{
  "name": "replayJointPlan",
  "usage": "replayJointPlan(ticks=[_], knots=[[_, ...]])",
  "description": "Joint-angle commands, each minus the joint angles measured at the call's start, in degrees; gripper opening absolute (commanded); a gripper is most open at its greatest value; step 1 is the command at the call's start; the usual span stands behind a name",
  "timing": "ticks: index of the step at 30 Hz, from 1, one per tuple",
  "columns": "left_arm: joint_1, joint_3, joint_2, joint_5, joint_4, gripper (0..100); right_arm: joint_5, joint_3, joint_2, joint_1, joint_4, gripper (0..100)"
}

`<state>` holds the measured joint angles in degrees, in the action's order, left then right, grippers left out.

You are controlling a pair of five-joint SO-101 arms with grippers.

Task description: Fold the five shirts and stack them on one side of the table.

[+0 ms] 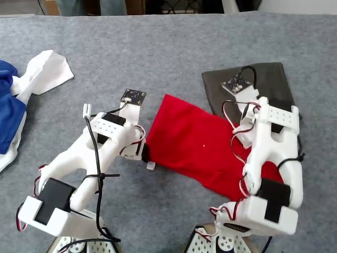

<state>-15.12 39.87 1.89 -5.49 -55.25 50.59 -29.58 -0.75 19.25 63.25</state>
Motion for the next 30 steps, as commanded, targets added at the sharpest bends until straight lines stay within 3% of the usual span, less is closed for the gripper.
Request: replayJointPlan(ticks=[1, 8, 12, 18, 21, 26, 30], knots=[[1.8, -1.5, -0.1, -0.5, 0.1, 23, 0.6, 2.9, 0.9, 0.0, -0.6, 13.8], [1.8, -1.5, -0.1, -0.5, 0.1, 23, 0.6, 2.9, 0.9, 0.1, -0.6, 13.4], [1.8, -1.5, -0.1, -0.5, 0.1, 23, 0.5, 2.9, 0.9, 0.1, -0.7, 1.4], [1.8, -1.4, -0.1, -0.5, 0.1, 23, 0.1, 5.1, 0.8, 0.7, -0.7, 1.4], [1.7, -1.0, -0.1, -0.5, 0.1, 23, -4.0, 9.0, -0.4, 1.1, -0.3, 1.4], [1.6, -1.6, 0.1, -0.1, -0.1, 23, -7.4, 13.5, -11.3, -0.3, 3.0, 1.4], [4.9, -9.2, 0.4, 0.0, -9.7, 23, -9.9, 16.8, -24.8, -4.0, 4.8, 1.3]])
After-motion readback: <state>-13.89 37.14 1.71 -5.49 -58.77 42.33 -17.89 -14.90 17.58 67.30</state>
